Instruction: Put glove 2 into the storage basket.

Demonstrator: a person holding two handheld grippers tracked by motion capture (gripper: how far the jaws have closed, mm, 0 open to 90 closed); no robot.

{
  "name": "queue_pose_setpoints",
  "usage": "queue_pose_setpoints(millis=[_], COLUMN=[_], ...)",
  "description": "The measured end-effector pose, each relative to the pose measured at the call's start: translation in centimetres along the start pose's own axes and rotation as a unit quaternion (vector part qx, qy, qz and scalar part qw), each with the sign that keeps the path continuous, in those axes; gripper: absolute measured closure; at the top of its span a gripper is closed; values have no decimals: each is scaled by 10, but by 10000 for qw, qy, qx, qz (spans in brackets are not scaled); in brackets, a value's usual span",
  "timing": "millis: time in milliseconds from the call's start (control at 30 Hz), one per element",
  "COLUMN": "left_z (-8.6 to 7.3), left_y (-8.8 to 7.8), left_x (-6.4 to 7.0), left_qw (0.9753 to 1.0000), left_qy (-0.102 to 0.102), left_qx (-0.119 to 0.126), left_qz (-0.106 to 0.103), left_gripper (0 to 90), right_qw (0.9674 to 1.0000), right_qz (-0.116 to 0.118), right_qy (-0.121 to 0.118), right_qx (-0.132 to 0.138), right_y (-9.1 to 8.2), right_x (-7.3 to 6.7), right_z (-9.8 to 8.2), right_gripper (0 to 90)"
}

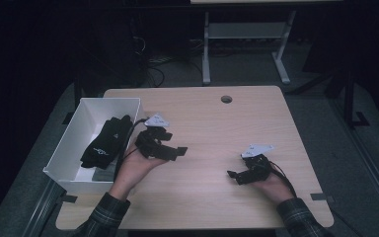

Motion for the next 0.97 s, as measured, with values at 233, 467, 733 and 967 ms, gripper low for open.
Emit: queue_pose_setpoints(millis=[233, 467, 733, 967], left_z=[-22, -49, -70, -74], left_y=[31, 60, 78, 82], left_x=[0, -3, -7, -6], left_qw=[9997, 9988, 9964, 9947], left_qy=[186, 243, 339, 385], left_qx=[-125, -426, -757, -939], left_qz=[-3, 2, 158, 180], left_gripper=[204, 181, 176, 174], right_qw=[10000, 10000, 10000, 10000], right_qz=[0, 0, 1, 0], right_qy=[2, -4, -2, 0], right_qx=[-1, -2, -4, -3], right_y=[0, 0, 0, 0], right_x=[0, 0, 0, 0], right_z=[0, 0, 0, 0], right_gripper=[143, 144, 143, 144])
Point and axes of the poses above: each handheld gripper's, and its own axes: y roughly forward along the jaws, z roughly out of its top, x roughly to its right, the point moved 1 cm from there along y, roughly forward along the jaws, and after that the axes turned 9 degrees about -z, right-handed, at the moved point
